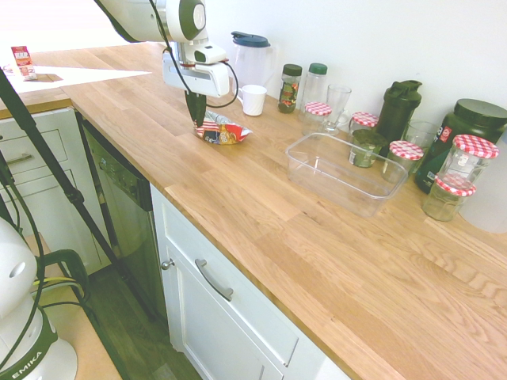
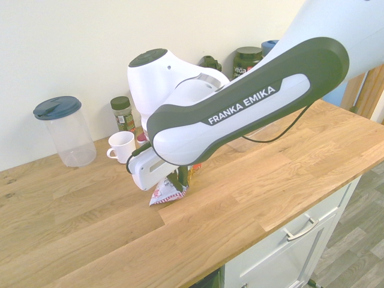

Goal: Put the chip bag into the container

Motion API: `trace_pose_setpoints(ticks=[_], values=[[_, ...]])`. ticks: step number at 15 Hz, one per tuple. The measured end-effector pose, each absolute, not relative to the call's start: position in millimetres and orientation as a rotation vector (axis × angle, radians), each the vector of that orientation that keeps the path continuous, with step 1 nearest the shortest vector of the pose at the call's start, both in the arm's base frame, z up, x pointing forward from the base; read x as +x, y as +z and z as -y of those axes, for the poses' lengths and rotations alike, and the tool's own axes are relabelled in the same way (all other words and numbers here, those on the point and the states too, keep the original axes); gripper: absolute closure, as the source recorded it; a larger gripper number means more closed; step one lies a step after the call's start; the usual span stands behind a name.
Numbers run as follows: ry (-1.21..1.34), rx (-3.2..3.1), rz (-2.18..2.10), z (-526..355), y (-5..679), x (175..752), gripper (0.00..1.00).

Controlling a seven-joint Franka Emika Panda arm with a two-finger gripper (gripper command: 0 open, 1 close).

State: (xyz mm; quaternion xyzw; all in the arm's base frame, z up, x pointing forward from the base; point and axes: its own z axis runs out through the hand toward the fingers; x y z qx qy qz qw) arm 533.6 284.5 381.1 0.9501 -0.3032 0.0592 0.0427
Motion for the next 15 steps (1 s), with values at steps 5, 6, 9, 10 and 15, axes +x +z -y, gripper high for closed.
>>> trace_pose_setpoints(ticks=[5, 6, 9, 10, 15], values=[[0.25, 2.919, 0.956, -272.6, 408.5, 534.0, 1.0], [0.289, 2.92, 0.979, -264.3, 427.0, 531.0, 1.0], [0.389, 2.928, 1.066, -219.6, 498.7, 518.6, 1.0], [0.414, 2.932, 1.091, -199.4, 522.7, 513.9, 1.0], [0.402, 2.942, 1.226, -73.6, 575.9, 515.1, 1.0]])
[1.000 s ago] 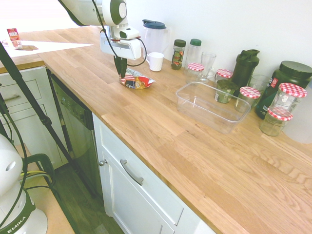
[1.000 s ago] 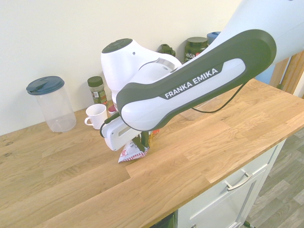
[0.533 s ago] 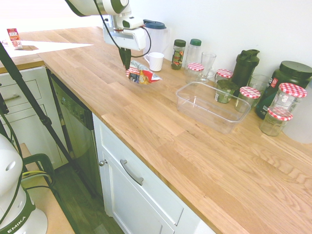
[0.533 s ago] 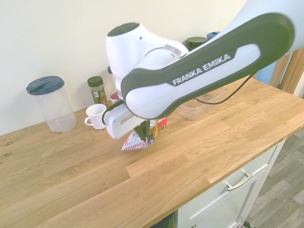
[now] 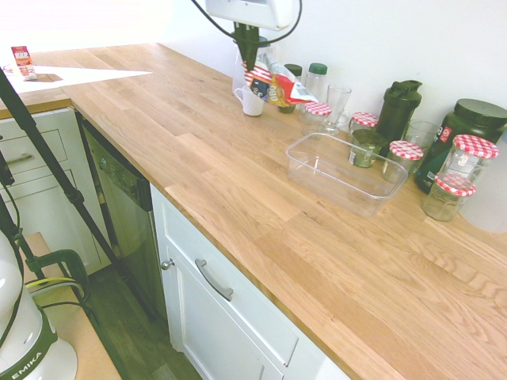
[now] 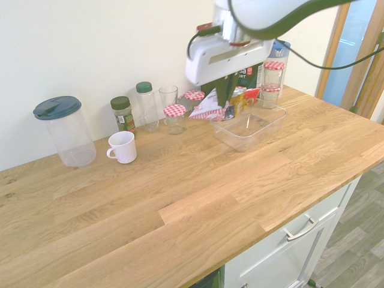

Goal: Put the chip bag into the container

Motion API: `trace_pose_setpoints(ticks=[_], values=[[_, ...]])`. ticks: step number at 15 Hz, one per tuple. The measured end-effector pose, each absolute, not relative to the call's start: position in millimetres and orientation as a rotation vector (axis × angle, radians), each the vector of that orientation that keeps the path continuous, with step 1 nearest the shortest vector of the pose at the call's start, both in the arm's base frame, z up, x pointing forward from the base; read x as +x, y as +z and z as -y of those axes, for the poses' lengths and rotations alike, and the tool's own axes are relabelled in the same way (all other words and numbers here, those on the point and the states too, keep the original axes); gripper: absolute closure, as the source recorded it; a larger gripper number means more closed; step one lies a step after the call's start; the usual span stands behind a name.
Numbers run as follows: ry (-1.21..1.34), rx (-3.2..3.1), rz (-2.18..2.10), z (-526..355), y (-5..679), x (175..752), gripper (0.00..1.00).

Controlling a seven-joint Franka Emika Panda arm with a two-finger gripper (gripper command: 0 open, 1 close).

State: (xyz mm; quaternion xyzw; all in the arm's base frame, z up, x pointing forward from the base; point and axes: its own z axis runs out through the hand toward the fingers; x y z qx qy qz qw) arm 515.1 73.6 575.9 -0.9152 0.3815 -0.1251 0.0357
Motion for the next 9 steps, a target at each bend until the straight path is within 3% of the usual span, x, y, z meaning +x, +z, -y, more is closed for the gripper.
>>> trace_pose_setpoints(ticks=[4, 9], values=[[-0.325, -2.802, -1.251, -2.1, 558.8, 528.1, 1.0], [-0.194, -2.834, -1.304, 17.9, 493.8, 557.3, 1.0]])
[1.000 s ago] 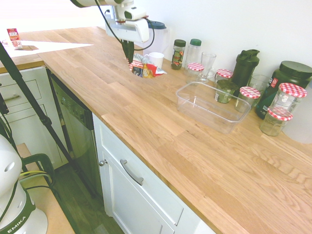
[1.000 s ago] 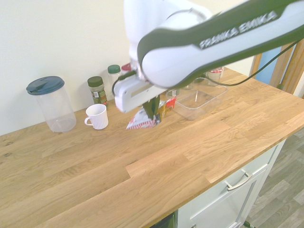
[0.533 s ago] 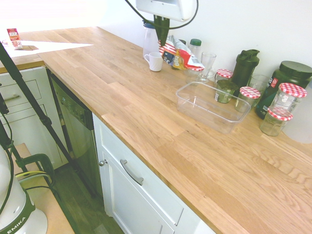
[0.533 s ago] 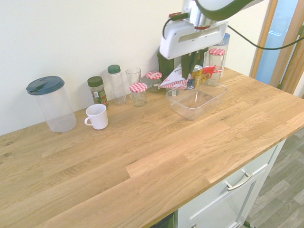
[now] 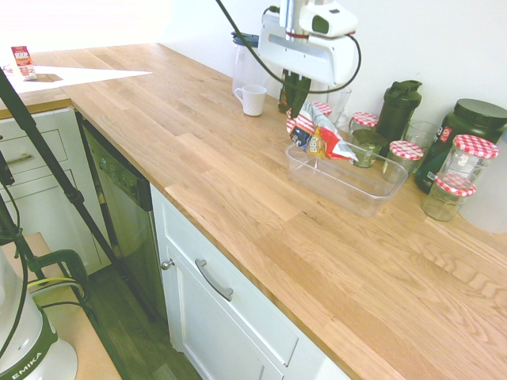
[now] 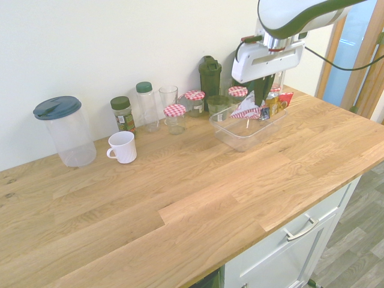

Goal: Put the chip bag into the container

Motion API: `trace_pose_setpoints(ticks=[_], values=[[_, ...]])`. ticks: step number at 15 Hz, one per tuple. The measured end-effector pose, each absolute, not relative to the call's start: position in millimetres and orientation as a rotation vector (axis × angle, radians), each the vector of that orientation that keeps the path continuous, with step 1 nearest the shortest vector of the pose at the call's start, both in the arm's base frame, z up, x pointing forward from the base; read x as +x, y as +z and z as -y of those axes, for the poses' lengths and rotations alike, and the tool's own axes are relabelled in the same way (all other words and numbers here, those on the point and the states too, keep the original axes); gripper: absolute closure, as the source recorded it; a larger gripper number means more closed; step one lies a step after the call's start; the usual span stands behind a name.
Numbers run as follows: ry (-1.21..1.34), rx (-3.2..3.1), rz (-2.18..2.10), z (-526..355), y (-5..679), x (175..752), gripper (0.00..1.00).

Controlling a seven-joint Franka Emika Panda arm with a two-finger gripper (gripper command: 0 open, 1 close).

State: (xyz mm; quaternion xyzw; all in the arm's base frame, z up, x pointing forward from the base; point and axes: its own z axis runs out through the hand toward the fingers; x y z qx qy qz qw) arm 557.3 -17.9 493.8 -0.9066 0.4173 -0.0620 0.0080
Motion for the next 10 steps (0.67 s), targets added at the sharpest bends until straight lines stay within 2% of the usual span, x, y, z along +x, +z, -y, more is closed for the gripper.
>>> trace_pose_setpoints(ticks=[3, 4, 10], values=[[-0.134, -2.838, -1.348, 33.0, 457.8, 572.9, 1.0], [-0.119, -2.839, -1.359, 36.6, 452.1, 577.0, 0.0], [-0.075, -2.842, -1.389, 46.0, 443.8, 584.4, 0.0]])
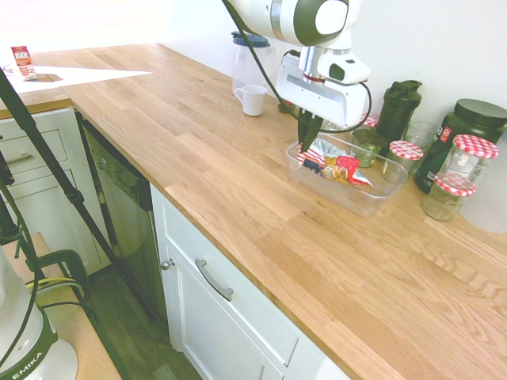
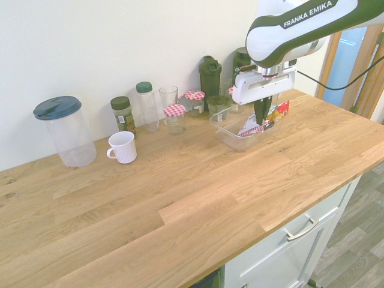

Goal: Put the chip bag into the container

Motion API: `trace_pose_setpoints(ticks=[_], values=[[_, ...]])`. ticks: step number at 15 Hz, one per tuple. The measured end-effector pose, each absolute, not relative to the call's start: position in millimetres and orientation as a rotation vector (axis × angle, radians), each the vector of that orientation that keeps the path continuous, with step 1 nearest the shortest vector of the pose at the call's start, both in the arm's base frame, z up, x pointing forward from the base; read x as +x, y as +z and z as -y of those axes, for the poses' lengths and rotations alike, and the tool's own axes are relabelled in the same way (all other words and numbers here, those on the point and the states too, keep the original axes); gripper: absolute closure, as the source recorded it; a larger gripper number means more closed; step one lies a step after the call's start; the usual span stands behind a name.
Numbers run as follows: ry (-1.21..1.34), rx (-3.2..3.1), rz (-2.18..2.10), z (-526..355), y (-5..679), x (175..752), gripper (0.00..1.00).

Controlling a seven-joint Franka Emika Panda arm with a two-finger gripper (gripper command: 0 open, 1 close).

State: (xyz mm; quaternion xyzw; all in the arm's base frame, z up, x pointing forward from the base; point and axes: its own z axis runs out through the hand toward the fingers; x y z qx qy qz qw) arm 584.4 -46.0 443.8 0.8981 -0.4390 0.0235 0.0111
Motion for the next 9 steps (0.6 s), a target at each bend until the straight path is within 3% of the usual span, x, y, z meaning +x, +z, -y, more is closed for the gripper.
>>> trace_pose_setpoints(ticks=[6, 9], values=[[0.087, 2.81, 1.353, 37.3, 448.6, 584.0, 0.0], [0.17, 2.846, 1.331, 22.1, 487.1, 572.7, 0.0]])
